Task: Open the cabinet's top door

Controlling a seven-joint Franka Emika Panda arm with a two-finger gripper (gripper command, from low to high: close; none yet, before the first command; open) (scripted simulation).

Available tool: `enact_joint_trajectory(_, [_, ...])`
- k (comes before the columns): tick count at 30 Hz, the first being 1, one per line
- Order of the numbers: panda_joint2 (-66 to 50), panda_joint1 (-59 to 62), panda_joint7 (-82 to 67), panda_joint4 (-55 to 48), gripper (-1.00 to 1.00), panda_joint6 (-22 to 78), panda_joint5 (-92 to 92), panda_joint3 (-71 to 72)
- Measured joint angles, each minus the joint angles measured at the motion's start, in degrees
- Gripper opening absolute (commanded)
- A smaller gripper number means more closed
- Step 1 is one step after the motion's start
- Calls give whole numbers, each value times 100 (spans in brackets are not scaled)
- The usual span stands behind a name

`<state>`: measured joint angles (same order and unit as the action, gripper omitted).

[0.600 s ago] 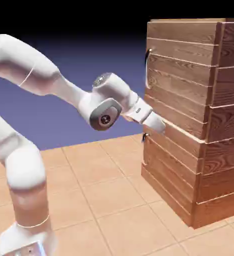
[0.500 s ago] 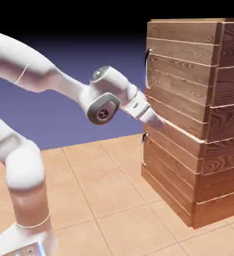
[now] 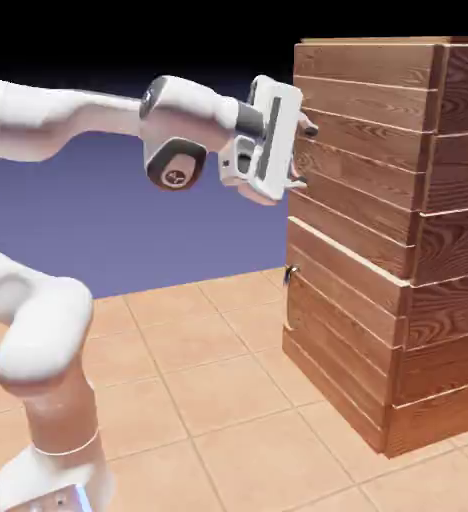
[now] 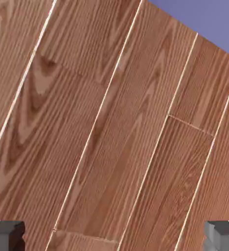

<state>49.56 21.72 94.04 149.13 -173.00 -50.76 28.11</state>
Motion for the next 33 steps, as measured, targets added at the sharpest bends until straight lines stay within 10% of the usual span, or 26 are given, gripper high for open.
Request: enact_joint_trajectory(33, [2445,3752,7196,-2041,0,400,-7291,4062])
